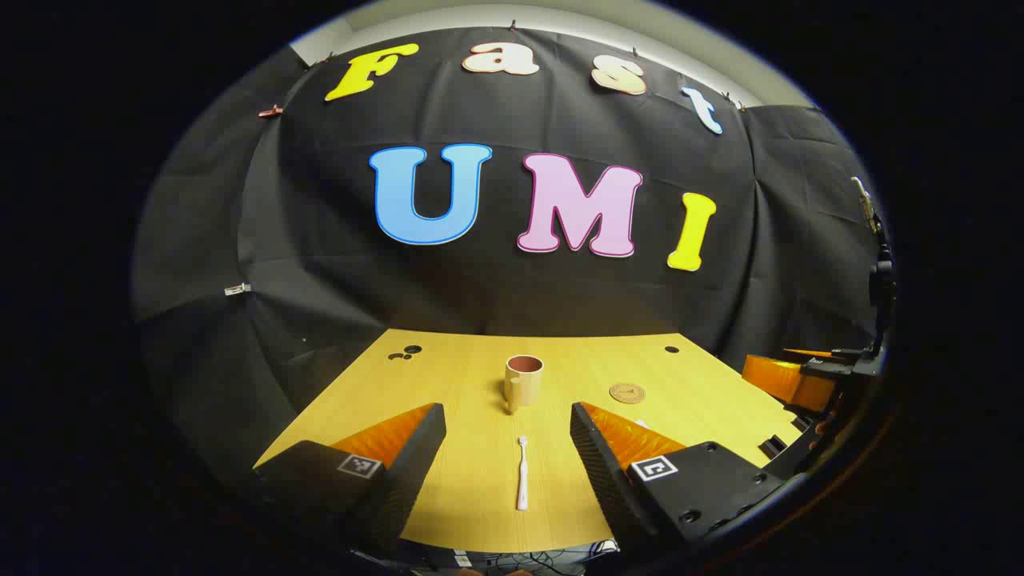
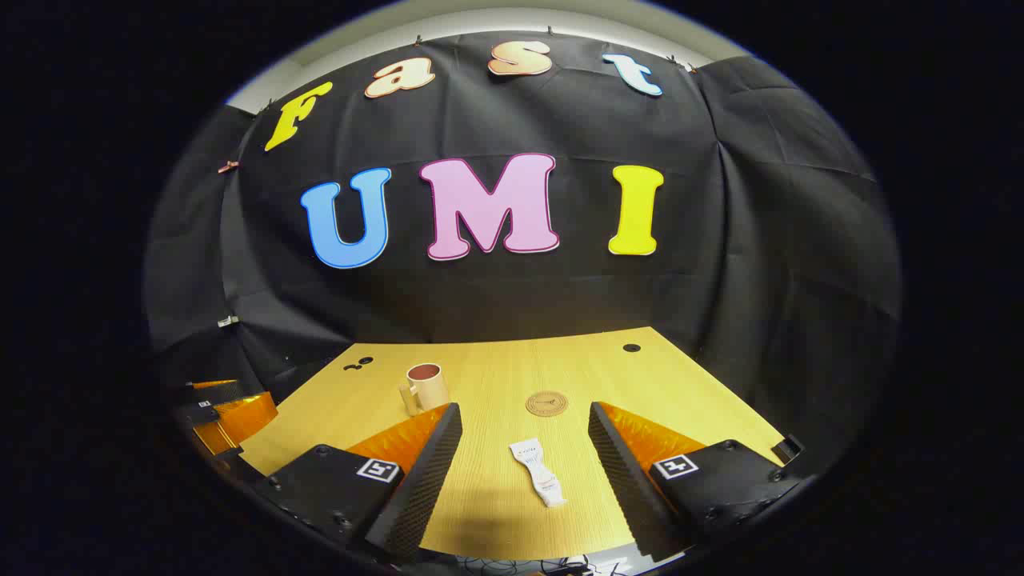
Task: Put the toothbrush and toothpaste on the desktop into the cup, then pick up the cup and place it on the coaster on the desktop.
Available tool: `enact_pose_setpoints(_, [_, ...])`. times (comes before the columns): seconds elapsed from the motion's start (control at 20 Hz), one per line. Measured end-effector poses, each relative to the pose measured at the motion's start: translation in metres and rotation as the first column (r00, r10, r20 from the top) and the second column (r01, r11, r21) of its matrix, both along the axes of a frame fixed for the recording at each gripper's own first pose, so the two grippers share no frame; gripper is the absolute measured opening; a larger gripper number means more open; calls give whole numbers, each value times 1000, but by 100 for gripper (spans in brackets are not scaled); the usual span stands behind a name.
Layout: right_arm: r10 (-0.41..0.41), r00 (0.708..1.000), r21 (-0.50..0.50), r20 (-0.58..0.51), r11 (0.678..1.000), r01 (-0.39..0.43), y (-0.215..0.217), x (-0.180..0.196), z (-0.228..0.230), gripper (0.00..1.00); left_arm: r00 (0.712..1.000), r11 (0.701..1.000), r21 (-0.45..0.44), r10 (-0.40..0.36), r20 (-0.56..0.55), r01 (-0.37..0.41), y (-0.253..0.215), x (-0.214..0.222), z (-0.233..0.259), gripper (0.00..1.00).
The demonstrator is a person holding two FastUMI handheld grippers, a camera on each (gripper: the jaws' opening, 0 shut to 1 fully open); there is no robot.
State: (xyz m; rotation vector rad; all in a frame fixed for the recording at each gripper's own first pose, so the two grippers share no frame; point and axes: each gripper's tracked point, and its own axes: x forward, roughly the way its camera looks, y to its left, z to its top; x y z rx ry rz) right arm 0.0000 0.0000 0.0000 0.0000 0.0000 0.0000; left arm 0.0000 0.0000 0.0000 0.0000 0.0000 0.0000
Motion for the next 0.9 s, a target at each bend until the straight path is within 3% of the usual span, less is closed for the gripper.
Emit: enact_pose_setpoints(0.9, [43,999,-12,7,999,-43,-1,11,4,98,1000,1000,-12,10,-9,-10,-8,-3,-6,98])
